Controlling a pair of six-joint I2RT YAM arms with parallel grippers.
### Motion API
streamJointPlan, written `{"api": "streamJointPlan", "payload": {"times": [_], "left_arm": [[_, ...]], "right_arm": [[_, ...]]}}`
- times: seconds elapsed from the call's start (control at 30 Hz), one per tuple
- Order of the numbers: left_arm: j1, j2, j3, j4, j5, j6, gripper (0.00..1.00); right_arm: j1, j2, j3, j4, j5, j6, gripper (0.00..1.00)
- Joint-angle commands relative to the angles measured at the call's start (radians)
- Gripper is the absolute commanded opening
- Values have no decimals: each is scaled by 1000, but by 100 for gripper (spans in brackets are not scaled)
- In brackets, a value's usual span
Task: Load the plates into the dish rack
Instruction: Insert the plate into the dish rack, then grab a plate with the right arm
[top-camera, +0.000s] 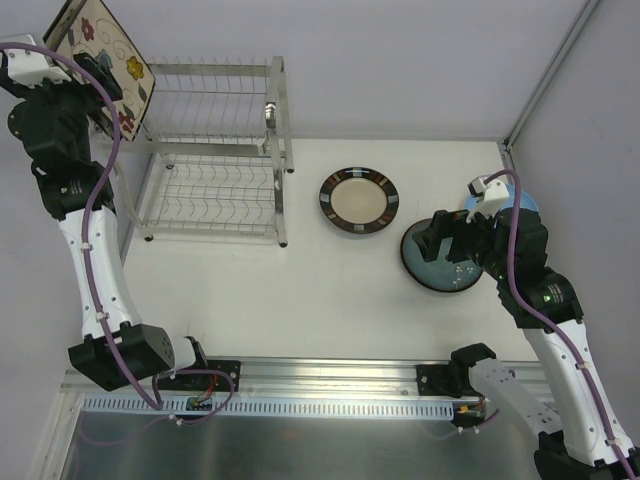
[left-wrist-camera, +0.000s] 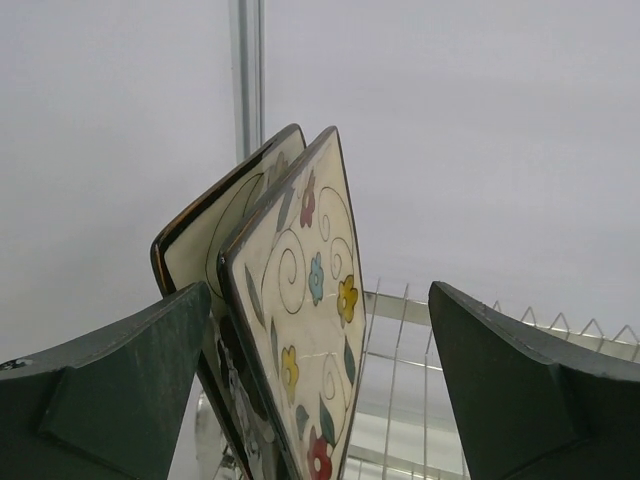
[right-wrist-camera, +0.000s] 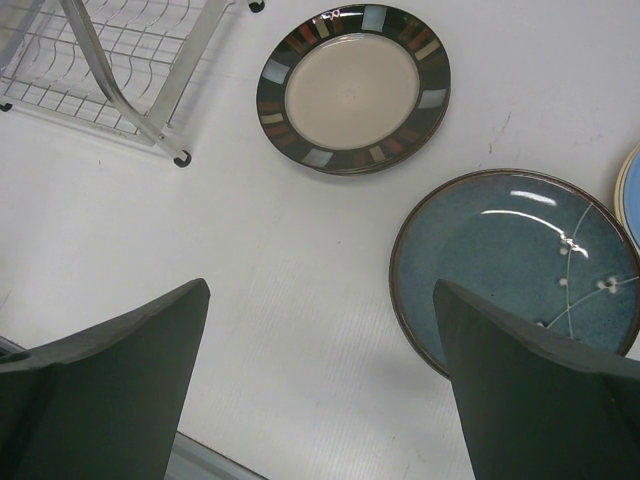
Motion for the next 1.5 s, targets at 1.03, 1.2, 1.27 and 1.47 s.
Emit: {"api": "streamJointPlan", "payload": {"times": [1.03, 1.2, 1.27, 1.47], "left_arm": [[-274, -627, -450, -357, -54, -68, 99], [-335, -779, -608, -473, -46, -123, 99], [-346, -837, -674, -504, -5, -157, 99], [-418, -938, -803, -599, 11, -192, 99]], "right_arm": [[-70, 70, -57, -36, 294, 301, 99], [-168, 105, -116, -42, 327, 391, 99], [-192, 131, -151, -39, 323, 442, 99], [-321, 209, -280, 53, 239, 557, 98]]}}
